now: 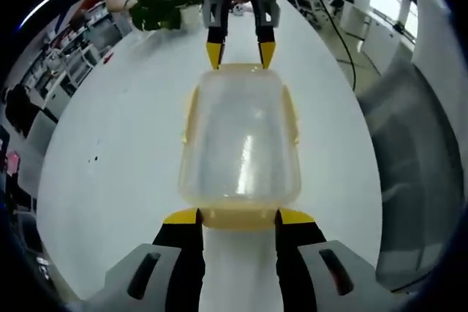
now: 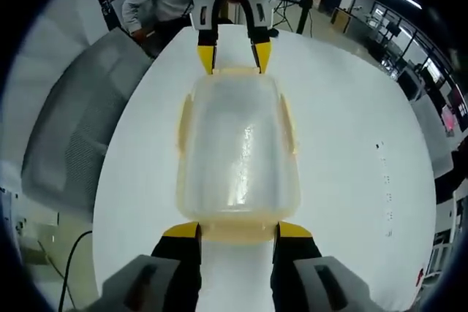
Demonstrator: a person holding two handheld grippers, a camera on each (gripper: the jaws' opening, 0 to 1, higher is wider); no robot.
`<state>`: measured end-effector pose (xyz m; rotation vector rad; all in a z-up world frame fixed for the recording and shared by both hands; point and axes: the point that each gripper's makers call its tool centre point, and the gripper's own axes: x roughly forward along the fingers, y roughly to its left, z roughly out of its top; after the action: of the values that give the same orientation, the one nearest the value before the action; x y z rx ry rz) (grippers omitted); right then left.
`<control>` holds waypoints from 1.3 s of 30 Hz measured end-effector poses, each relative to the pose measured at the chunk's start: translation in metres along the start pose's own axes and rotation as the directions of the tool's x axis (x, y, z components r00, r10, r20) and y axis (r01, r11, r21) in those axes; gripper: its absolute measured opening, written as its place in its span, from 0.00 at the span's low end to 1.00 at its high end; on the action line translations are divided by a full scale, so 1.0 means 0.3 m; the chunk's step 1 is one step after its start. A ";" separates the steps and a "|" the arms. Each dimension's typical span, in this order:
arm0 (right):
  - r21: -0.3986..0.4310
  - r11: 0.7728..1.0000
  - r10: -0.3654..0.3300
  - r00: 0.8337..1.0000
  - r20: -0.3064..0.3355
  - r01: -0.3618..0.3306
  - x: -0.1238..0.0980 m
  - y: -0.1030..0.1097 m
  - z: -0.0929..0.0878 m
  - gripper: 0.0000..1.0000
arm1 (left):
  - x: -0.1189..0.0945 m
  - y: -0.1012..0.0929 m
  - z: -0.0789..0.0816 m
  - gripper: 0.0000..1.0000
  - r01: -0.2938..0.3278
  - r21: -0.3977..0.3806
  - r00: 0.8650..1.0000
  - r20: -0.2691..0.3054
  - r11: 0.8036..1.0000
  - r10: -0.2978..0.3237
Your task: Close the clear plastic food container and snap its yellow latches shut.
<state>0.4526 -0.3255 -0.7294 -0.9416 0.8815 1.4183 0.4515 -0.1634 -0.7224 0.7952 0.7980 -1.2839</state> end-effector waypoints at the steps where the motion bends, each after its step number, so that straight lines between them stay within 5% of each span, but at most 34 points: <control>1: -0.001 1.000 -0.002 1.000 0.002 0.002 0.000 -0.001 0.001 0.35 | 0.002 0.002 -0.002 0.35 0.002 -0.001 1.000 -0.001 1.000 -0.002; 39: 0.030 0.999 0.019 1.000 0.024 -0.019 0.046 0.000 -0.019 0.36 | 0.053 0.016 -0.028 0.36 0.045 0.018 0.999 0.008 0.999 -0.045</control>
<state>0.4527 -0.3253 -0.7442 -0.8936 0.8941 1.4256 0.4574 -0.1636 -0.7399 0.7894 0.8030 -1.3355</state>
